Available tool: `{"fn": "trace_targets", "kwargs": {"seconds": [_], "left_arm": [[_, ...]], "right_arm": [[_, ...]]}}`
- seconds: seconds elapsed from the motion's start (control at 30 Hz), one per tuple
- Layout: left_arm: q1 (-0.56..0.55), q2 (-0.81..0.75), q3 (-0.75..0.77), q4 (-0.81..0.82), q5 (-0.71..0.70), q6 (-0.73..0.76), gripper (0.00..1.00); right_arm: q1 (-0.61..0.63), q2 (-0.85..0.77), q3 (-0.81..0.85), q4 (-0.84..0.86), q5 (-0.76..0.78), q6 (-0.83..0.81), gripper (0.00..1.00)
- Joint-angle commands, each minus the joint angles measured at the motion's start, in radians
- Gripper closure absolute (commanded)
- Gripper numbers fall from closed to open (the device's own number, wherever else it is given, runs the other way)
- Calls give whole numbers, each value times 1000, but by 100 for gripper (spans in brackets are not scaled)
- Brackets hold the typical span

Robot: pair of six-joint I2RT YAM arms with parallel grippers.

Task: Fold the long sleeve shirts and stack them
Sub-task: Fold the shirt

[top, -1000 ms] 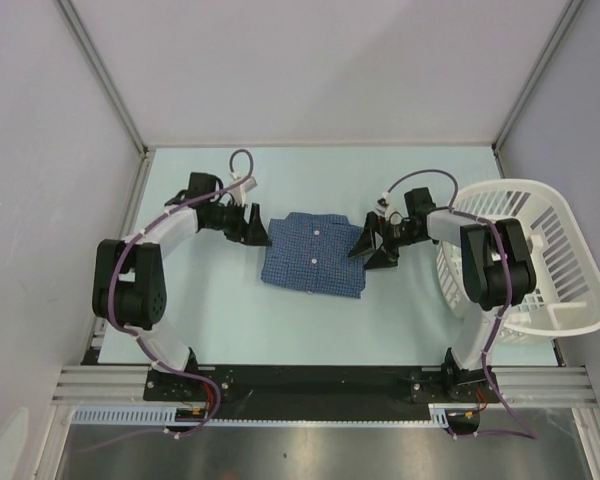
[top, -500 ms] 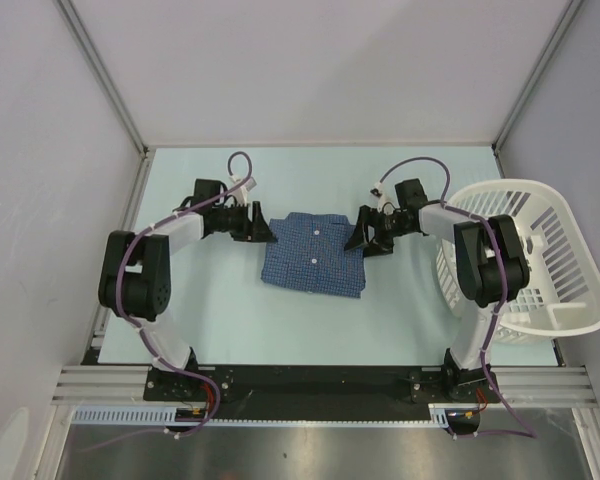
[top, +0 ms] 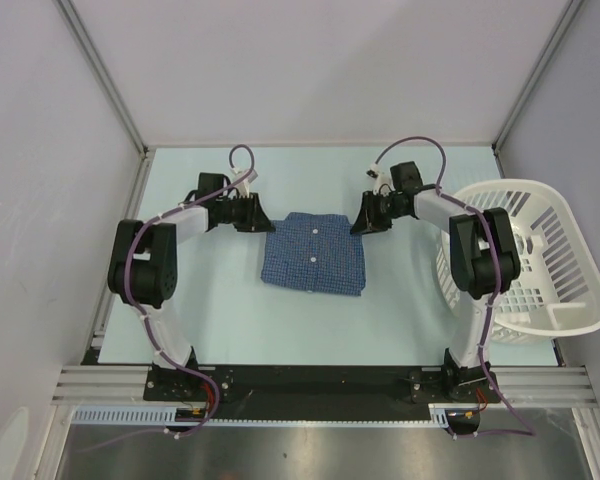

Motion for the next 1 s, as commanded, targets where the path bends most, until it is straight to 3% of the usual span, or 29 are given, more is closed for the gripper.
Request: {"fn": "trace_targets", "kwargs": {"seconds": [0.0,0.07,0.13,0.27,0.53,0.77,0.8,0.87,0.9,0.97], "left_arm": [[-4,10,49,48,36,-10,79],[-1,6,54,45,62,-7,92],[2,-22,54,40,73,-2,100],[5,-51,55,66,40,-11,100],[6,134,187,57,-50,-13,100],[17,256,310,-82,-185,-77,100],[17,254,311,-82,-197,-76,98],[19,249,319,-105,-219,-74,72],[22,246,322,-113,-214,-68,64],[34,222,304,-110,-184,-66,52]], "right_arm": [[6,24,75,-6,4,-25,84],[6,9,91,-9,-17,-19,98],[3,-10,92,1,-48,-5,100],[-10,-4,104,53,-54,31,100],[-43,174,271,53,24,-3,100],[-27,273,368,61,39,3,100],[-26,273,376,58,51,-2,97],[-23,263,379,54,56,-11,84],[-23,260,383,46,58,-25,72],[-24,233,405,9,56,-38,63]]}}
